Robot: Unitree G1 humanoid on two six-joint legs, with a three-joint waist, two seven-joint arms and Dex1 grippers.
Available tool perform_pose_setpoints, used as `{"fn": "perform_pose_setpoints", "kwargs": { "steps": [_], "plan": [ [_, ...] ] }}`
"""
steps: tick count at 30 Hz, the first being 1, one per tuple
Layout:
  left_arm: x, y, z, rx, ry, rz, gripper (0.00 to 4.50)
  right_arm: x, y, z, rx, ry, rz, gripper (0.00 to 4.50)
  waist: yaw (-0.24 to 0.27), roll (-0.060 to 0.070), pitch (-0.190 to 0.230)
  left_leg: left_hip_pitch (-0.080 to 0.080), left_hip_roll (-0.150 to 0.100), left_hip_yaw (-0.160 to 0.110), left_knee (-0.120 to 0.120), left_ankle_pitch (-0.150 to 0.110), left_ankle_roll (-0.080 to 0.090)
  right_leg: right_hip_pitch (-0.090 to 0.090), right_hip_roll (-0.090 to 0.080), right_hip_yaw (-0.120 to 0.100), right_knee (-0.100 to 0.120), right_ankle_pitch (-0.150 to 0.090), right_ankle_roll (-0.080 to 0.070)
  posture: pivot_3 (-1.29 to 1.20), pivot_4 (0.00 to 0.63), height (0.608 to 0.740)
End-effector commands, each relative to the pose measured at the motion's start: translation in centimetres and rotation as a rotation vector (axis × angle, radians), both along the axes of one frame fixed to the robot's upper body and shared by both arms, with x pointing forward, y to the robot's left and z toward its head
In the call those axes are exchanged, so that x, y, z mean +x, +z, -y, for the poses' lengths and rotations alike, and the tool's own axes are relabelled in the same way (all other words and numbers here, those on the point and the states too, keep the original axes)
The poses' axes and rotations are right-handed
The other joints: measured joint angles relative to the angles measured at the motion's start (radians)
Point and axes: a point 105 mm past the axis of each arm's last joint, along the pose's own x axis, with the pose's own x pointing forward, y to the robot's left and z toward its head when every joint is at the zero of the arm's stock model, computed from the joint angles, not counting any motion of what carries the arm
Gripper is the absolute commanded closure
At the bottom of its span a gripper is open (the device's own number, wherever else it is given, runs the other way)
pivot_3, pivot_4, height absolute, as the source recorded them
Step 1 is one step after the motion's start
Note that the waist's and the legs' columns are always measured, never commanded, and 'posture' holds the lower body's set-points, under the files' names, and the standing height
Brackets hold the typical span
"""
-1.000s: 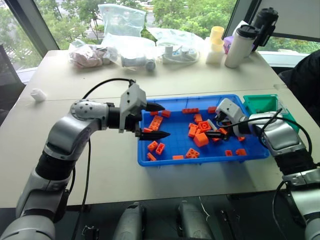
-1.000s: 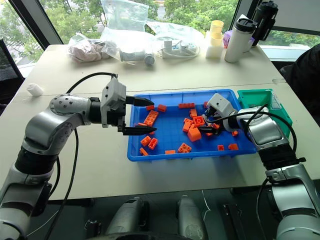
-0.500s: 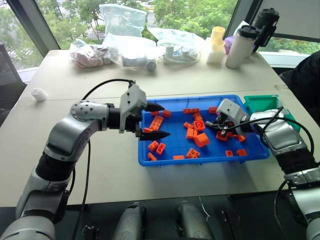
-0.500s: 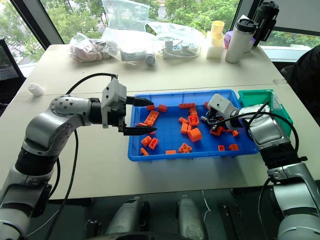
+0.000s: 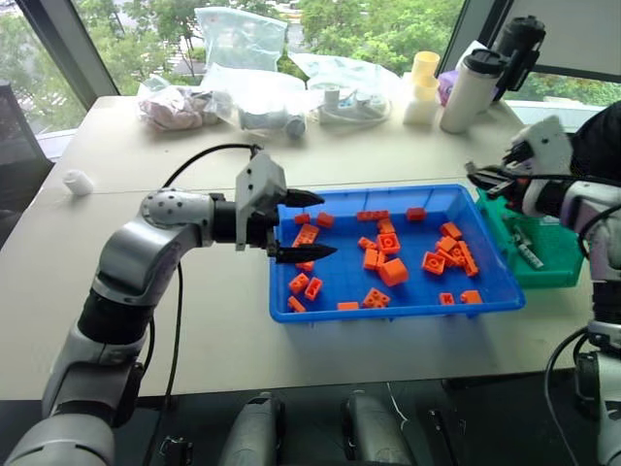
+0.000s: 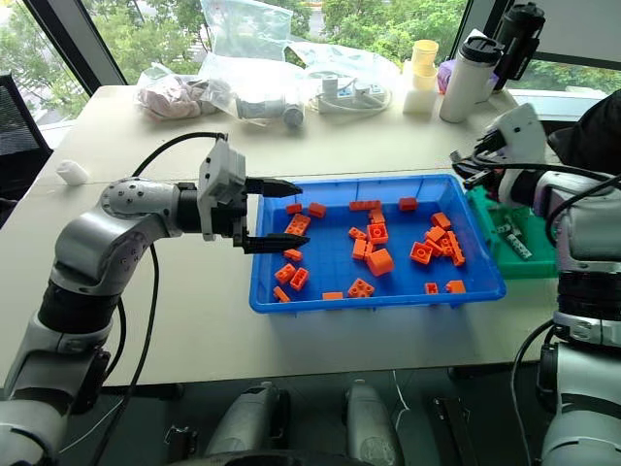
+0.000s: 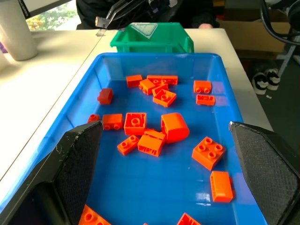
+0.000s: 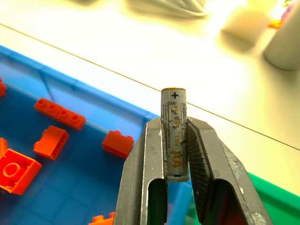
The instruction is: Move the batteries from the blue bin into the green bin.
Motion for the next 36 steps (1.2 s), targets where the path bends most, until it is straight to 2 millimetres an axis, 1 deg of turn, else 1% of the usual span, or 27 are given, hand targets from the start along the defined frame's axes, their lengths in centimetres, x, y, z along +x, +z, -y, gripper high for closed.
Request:
{"fn": "perform_pose_setpoints", "kwargs": {
  "steps": [1,3,5,8,12,15,17,18,19,20,21,22,24,26,27,29,31,34,35,36],
  "plan": [
    [0.0,0.7,1.1,-0.014,-0.053,0.028,0.0,-1.9,0.9,3.1,-0.02,-0.14,0.022,4.01,0.001,0.0,0.0,0.0,0.0,0.0,0.0,0.0,0.0,0.0,0.0,0.0,0.0,0.0,0.0,0.0,0.15,0.74],
    [0.3,0.6,1.7,-0.023,-0.073,0.021,0.0,-2.9,-0.3,4.4,-0.04,-0.19,-0.02,4.01,-0.002,0.0,0.0,0.0,0.0,0.0,0.0,0.0,0.0,0.0,0.0,0.0,0.0,0.0,0.0,0.0,0.15,0.74],
    [0.5,0.9,2.3,-0.055,-0.094,0.013,0.0,-3.4,-1.2,5.1,-0.029,-0.221,-0.044,4.01,-0.005,0.0,0.0,0.0,0.0,0.0,0.0,0.0,0.0,0.0,0.0,0.0,0.0,0.0,0.0,0.0,0.15,0.74],
    [0.7,1.3,3.0,-0.096,-0.125,-0.003,0.0,-3.7,-2.0,5.7,-0.014,-0.252,-0.06,4.01,-0.011,0.001,0.0,0.001,0.0,0.001,0.0,0.0,0.0,0.0,0.001,0.001,0.001,0.0,0.0,0.0,0.15,0.74],
    [0.9,1.3,3.6,-0.092,-0.141,-0.002,0.0,-3.6,-2.5,6.2,0.004,-0.271,-0.069,4.01,-0.01,0.001,0.0,0.001,0.001,0.001,0.0,0.0,0.0,0.0,0.002,0.001,0.001,0.0,0.0,0.0,0.15,0.74],
    [1.0,1.4,3.7,-0.095,-0.142,0.0,0.0,-3.6,-2.6,6.0,0.012,-0.262,-0.074,2.96,-0.007,0.001,0.0,0.001,0.0,0.001,0.0,0.0,0.0,0.0,0.002,0.001,0.001,0.0,0.0,0.0,0.15,0.74],
    [1.1,1.4,3.6,-0.094,-0.139,0.0,0.0,-3.4,-2.5,6.0,0.011,-0.264,-0.068,2.02,-0.005,0.001,0.0,0.001,0.0,0.001,0.0,0.0,0.0,0.0,0.001,0.001,0.001,0.0,0.0,0.0,0.15,0.74],
    [1.1,1.3,3.5,-0.092,-0.134,-0.001,0.0,-3.3,-2.4,6.0,0.007,-0.267,-0.064,1.43,-0.005,0.001,0.0,0.001,0.0,0.001,0.0,0.0,0.0,0.0,0.001,0.001,0.001,0.0,0.0,0.0,0.15,0.74],
    [1.2,1.3,3.4,-0.09,-0.127,0.0,0.0,-3.3,-2.3,6.1,0.0,-0.27,-0.06,0.97,-0.005,0.001,0.0,0.001,0.0,0.001,0.0,0.0,0.0,0.0,0.001,0.001,0.001,0.0,0.0,0.0,0.15,0.74],
    [1.3,1.3,3.3,-0.087,-0.118,0.0,0.0,-3.2,-2.1,6.1,-0.002,-0.27,-0.053,0.4,-0.005,0.001,0.0,0.001,0.0,0.001,0.0,0.0,0.0,0.0,0.001,0.001,0.001,0.0,0.0,0.0,0.15,0.74],
    [1.4,1.3,3.0,-0.091,-0.104,-0.001,0.0,-3.0,-1.7,6.0,-0.006,-0.268,-0.032,0.03,-0.005,0.001,0.0,0.001,0.0,0.001,0.0,0.0,0.0,0.0,0.001,0.001,0.001,0.0,0.0,0.0,0.15,0.74],
    [1.6,1.4,2.7,-0.092,-0.09,-0.001,0.0,-2.9,-1.3,5.9,-0.005,-0.26,-0.012,0.03,-0.006,0.001,0.0,0.001,0.0,0.001,0.0,0.0,0.0,0.0,0.001,0.001,0.001,0.0,0.0,0.0,0.15,0.74],
    [2.0,1.3,1.6,-0.081,-0.045,0.006,0.0,-2.4,0.3,4.7,-0.01,-0.195,0.07,0.03,-0.008,0.001,0.0,0.001,0.0,0.001,0.0,0.0,0.0,0.0,0.001,0.001,0.001,0.0,0.0,0.0,0.15,0.74],
    [2.1,1.2,0.4,-0.07,-0.005,0.002,0.0,-2.1,1.4,2.8,0.016,-0.094,0.138,0.03,-0.013,0.001,0.0,0.001,0.001,0.001,-0.001,0.0,0.0,0.0,0.002,0.001,0.001,0.0,0.0,0.0,0.15,0.74],
    [2.1,1.2,-0.2,-0.066,0.01,-0.001,0.0,-2.2,1.7,1.8,0.032,-0.041,0.155,0.03,-0.015,0.001,0.0,0.001,0.001,0.001,-0.001,0.0,0.0,0.0,0.002,0.001,0.001,0.0,0.0,0.0,0.15,0.74],
    [1.8,1.4,-1.7,-0.063,0.055,-0.007,0.0,-2.6,1.6,-0.3,0.063,0.076,0.178,0.03,-0.014,0.001,0.0,0.002,0.002,0.0,-0.002,0.0,0.0,0.0,0.003,0.001,0.001,0.0,0.0,0.0,0.15,0.74],
    [1.4,1.7,-3.2,-0.06,0.106,-0.015,0.0,-3.5,1.1,-1.4,0.113,0.153,0.17,0.03,-0.01,0.001,0.0,0.002,0.002,0.0,-0.002,0.0,0.0,0.0,0.003,0.001,0.001,0.0,0.0,0.0,0.15,0.74],
    [0.4,1.9,-5.5,-0.05,0.181,-0.043,0.0,-5.1,0.2,-1.4,0.155,0.196,0.139,0.03,0.001,0.0,0.0,0.0,0.001,-0.001,-0.001,0.0,0.0,0.0,0.001,0.001,0.0,0.0,0.0,0.0,0.15,0.74],
    [-0.1,1.6,-6.8,-0.046,0.227,-0.071,0.0,-6.1,-0.4,-1.1,0.158,0.214,0.117,0.03,0.004,0.0,0.0,0.0,0.0,-0.001,-0.001,0.0,0.0,0.0,0.0,0.0,0.0,0.0,0.0,0.0,0.15,0.74],
    [-0.6,1.4,-7.6,-0.042,0.258,-0.09,0.0,-6.8,-0.7,-1.0,0.158,0.228,0.102,0.03,0.006,0.0,0.0,0.0,0.0,-0.001,-0.001,0.0,0.001,0.0,-0.001,0.0,-0.001,0.0,0.0,0.0,0.15,0.74]
  ]
}}
